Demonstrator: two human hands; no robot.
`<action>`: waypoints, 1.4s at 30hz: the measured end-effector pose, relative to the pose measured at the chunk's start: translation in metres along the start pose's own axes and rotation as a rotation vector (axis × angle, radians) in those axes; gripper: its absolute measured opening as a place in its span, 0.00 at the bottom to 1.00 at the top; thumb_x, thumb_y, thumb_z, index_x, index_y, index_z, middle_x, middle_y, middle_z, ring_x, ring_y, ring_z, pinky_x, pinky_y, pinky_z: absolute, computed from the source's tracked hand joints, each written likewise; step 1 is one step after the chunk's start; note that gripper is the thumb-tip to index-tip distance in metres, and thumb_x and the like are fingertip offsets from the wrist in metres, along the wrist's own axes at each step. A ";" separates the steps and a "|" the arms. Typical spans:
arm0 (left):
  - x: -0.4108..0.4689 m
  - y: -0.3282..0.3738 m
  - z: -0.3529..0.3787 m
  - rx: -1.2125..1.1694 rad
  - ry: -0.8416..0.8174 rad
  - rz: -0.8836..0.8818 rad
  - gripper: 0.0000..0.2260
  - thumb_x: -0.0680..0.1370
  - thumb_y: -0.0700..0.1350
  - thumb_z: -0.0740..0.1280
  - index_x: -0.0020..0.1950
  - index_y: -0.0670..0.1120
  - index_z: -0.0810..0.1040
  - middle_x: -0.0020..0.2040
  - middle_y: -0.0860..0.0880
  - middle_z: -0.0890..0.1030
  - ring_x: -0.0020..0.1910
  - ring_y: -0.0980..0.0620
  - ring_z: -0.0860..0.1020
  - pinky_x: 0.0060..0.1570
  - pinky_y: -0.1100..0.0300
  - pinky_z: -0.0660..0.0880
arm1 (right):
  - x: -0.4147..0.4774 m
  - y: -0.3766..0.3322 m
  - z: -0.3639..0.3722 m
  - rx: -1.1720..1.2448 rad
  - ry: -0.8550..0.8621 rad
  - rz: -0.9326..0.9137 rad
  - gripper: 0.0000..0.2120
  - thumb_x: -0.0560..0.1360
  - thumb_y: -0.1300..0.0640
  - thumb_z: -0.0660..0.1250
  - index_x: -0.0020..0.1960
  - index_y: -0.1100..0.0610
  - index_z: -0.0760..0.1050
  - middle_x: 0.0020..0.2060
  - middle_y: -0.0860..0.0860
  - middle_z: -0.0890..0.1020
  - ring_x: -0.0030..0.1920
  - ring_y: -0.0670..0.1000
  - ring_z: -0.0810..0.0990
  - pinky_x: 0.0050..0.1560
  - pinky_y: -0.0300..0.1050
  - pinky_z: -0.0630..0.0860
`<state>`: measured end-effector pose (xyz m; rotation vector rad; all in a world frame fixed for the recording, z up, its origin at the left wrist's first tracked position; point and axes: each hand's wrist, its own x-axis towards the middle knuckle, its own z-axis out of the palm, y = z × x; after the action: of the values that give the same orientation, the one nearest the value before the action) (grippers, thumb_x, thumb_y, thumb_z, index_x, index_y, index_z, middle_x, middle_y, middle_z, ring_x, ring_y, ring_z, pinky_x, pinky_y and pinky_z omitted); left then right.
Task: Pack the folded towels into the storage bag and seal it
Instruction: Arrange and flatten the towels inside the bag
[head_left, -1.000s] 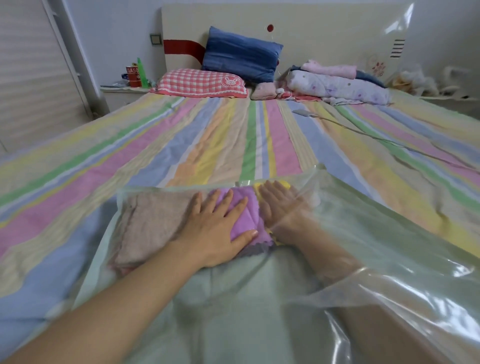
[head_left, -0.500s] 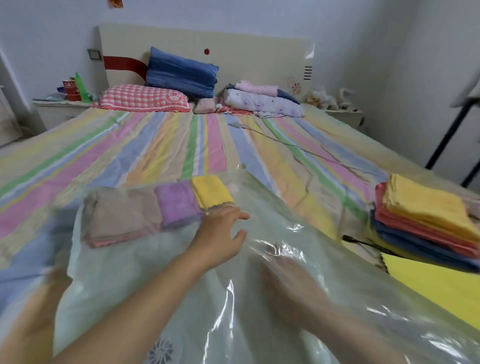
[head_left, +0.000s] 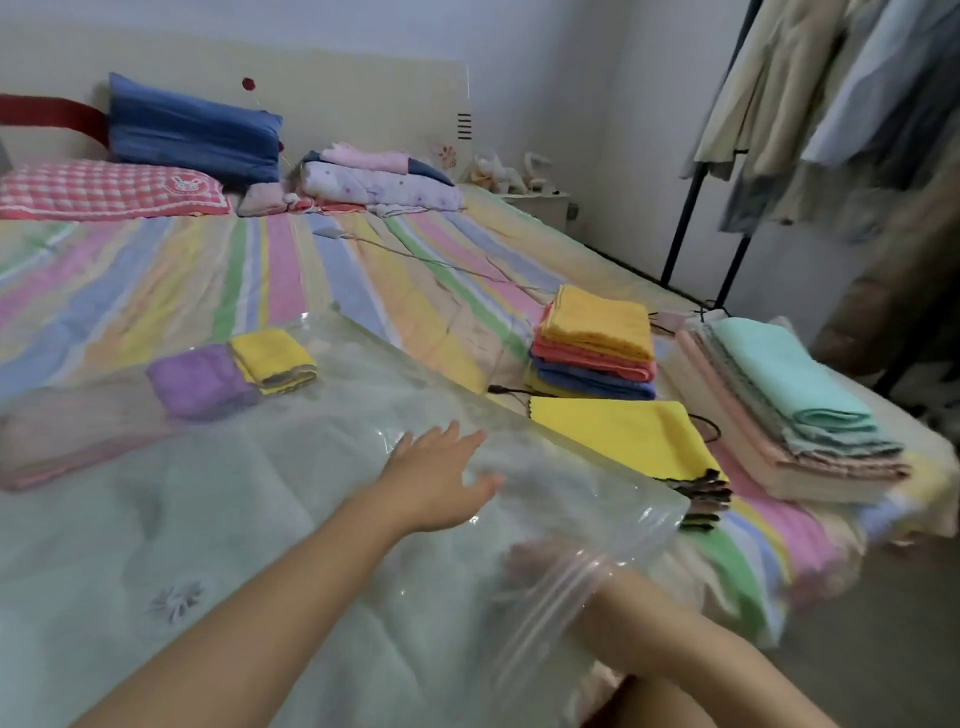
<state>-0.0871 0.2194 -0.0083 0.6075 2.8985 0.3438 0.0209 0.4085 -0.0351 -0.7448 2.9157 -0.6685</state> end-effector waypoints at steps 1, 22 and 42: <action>0.000 0.002 0.007 0.055 -0.044 -0.010 0.32 0.79 0.66 0.51 0.79 0.55 0.48 0.80 0.47 0.46 0.79 0.48 0.47 0.76 0.47 0.42 | -0.008 -0.002 -0.010 0.064 0.001 0.101 0.18 0.74 0.67 0.59 0.52 0.49 0.81 0.54 0.43 0.81 0.55 0.35 0.75 0.56 0.33 0.71; -0.022 -0.043 0.012 0.122 -0.169 0.050 0.41 0.63 0.74 0.56 0.73 0.56 0.66 0.71 0.54 0.69 0.69 0.53 0.69 0.67 0.56 0.66 | 0.000 0.104 -0.075 -0.242 0.561 0.992 0.29 0.76 0.34 0.54 0.59 0.56 0.78 0.54 0.57 0.78 0.58 0.59 0.74 0.55 0.53 0.74; 0.062 0.068 0.014 -0.694 0.024 -0.304 0.23 0.76 0.47 0.69 0.68 0.47 0.67 0.57 0.46 0.74 0.55 0.45 0.77 0.53 0.54 0.76 | 0.024 0.114 -0.086 0.007 0.525 1.010 0.21 0.71 0.53 0.68 0.63 0.53 0.71 0.56 0.53 0.80 0.59 0.59 0.74 0.54 0.51 0.74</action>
<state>-0.1151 0.3083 -0.0116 0.0469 2.5658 1.2229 -0.0650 0.5209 -0.0043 1.0208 3.0974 -0.7815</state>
